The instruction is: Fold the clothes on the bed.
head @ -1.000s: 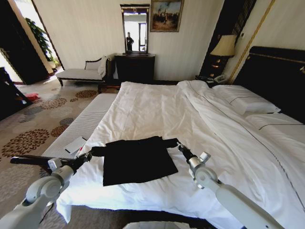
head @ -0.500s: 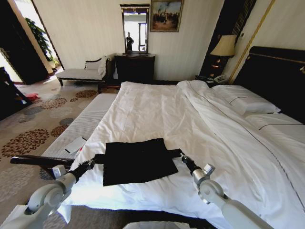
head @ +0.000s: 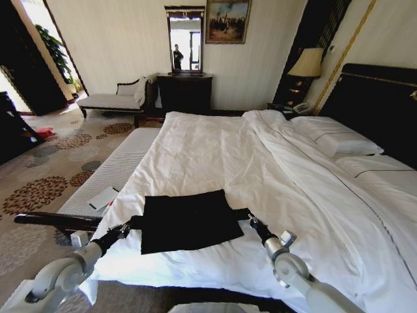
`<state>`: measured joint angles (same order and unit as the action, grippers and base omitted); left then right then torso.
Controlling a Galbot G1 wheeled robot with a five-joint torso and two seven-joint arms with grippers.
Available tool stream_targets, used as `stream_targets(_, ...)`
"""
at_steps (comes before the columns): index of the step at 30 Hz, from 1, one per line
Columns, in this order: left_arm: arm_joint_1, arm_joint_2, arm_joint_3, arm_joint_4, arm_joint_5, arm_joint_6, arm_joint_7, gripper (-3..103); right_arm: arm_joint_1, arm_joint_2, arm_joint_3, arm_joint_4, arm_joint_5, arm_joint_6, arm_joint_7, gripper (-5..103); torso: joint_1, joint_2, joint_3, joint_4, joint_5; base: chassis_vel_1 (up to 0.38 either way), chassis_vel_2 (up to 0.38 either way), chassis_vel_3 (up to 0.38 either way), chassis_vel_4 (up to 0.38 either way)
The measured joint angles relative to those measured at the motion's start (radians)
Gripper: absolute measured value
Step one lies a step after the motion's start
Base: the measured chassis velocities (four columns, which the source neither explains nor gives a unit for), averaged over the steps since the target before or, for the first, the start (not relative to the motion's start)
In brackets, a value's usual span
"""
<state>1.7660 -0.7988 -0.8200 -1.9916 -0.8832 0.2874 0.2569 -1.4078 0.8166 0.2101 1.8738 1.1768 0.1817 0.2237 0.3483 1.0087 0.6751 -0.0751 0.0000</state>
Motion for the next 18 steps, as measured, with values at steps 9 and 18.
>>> stream_targets(9, 0.010, -0.006, -0.017, 0.013, 0.037, -0.026, 0.002, 0, 0.006, 0.015, -0.002, -0.003, -0.030, 0.000, -0.002, 1, 0.000, 0.000, 0.000, 0.0001, -0.0001, 0.000, 0.000, 0.000, 0.000)
stream_targets(18, -0.004, -0.021, -0.095, -0.035, 0.000, -0.078, 0.061, 27, -0.039, 0.003, 0.058, 0.078, -0.026, 0.009, 0.019, 25, 0.000, 0.000, 0.000, -0.0001, 0.0000, 0.000, 0.000, 0.000, 0.000)
